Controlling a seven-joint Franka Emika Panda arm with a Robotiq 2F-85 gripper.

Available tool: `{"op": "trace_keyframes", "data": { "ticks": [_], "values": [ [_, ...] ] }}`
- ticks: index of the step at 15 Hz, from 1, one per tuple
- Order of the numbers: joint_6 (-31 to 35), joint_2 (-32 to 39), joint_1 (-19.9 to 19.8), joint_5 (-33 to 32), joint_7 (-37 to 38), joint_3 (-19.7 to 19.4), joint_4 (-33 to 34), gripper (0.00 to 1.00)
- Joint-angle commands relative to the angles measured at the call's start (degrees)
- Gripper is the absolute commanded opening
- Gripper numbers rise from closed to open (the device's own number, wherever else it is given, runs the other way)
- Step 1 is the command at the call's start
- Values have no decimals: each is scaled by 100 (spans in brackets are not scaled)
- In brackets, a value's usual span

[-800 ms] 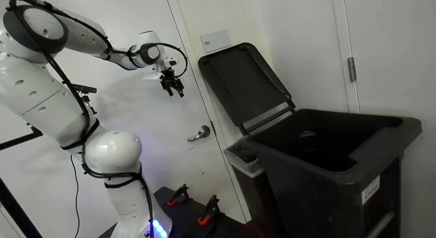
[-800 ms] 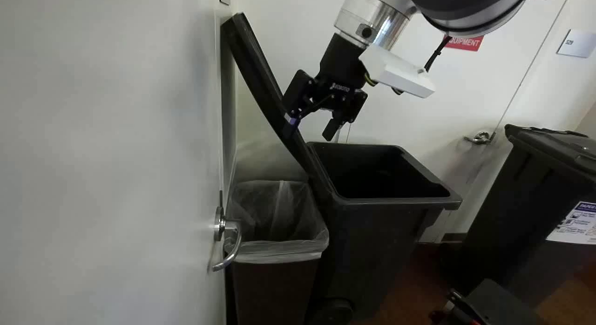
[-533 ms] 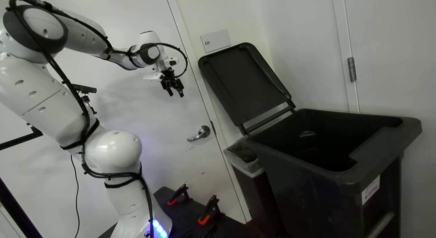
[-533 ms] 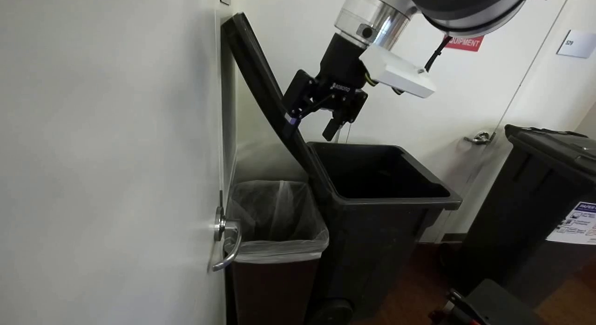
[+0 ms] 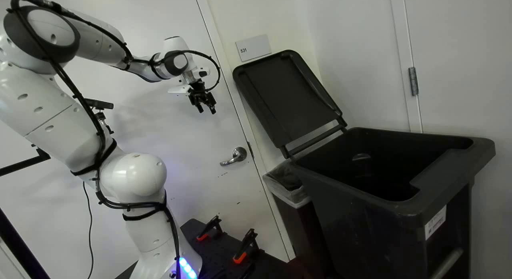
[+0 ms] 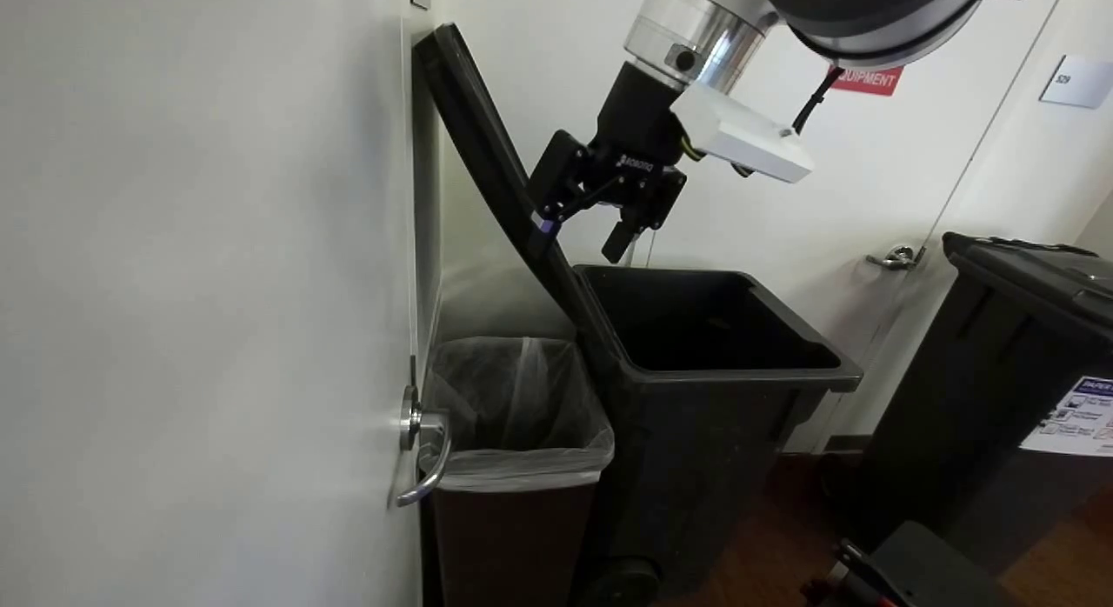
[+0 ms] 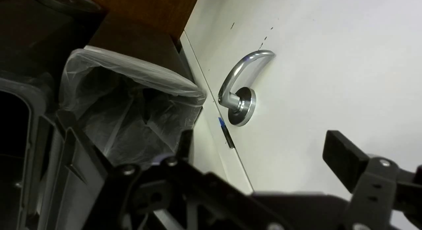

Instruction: Close the black bin

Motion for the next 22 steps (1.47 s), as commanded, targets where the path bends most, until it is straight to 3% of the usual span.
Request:
{"op": "trace_keyframes", "data": {
  "ticks": [1, 4, 8, 13, 15, 17, 18, 22],
  "values": [
    [-18, 4, 24, -16, 13, -23, 16, 100],
    [118, -4, -82, -435, -59, 25, -13, 100],
    [662, 26, -260, -1593, -156, 104, -90, 100],
    [2433, 280, -606, -3019, 87, 175, -295, 100],
    [3274, 481, -890, -3550, 367, 305, -312, 100],
    [3577, 563, -1268, -4185, 991, 514, -260, 100],
    [3329, 506, -932, -3738, 511, 288, -308, 100],
    [3494, 582, -1171, -4039, 798, 428, -296, 100]
  ]
}}
